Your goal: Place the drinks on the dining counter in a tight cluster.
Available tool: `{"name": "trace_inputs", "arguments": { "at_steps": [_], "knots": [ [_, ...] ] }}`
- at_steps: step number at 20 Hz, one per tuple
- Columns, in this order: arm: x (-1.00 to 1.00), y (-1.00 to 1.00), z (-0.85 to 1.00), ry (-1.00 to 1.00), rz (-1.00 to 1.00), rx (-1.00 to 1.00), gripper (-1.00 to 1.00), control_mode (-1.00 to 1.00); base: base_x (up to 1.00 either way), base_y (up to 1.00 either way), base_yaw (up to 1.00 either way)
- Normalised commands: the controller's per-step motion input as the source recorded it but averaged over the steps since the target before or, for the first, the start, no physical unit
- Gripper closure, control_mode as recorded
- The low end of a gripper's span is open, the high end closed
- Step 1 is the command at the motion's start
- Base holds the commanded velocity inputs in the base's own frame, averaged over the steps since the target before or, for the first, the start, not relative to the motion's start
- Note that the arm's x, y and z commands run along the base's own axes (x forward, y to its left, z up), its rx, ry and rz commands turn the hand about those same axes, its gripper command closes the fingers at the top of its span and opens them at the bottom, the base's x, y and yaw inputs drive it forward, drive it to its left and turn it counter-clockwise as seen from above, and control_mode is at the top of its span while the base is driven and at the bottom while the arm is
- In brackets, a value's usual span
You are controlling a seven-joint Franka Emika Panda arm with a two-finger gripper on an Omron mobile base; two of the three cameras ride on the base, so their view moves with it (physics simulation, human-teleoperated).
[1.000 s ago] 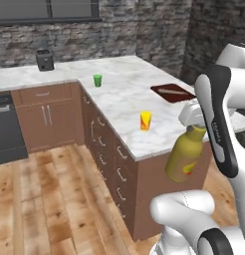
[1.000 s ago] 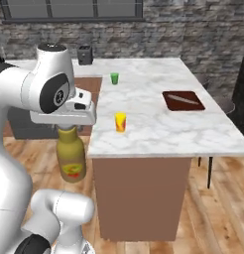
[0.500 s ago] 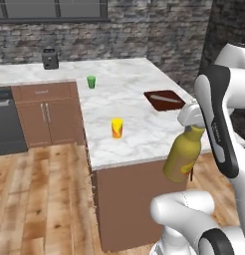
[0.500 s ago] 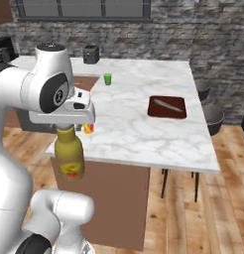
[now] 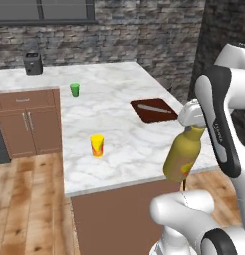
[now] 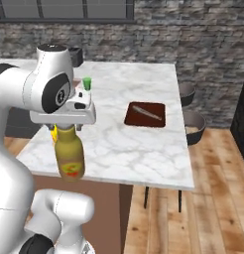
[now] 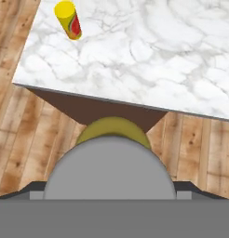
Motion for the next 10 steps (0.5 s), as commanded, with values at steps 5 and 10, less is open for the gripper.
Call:
{"name": "trace_inputs", "arguments": {
  "at_steps": [5,10],
  "knots": [
    [0.00,0.00,0.00,0.00,0.00,0.00,1.00,1.00,0.67,-0.10,-0.17],
    [0.00,0.00,0.00,0.00,0.00,0.00,1.00,1.00,0.67,0.06,-0.13]
  ]
}}
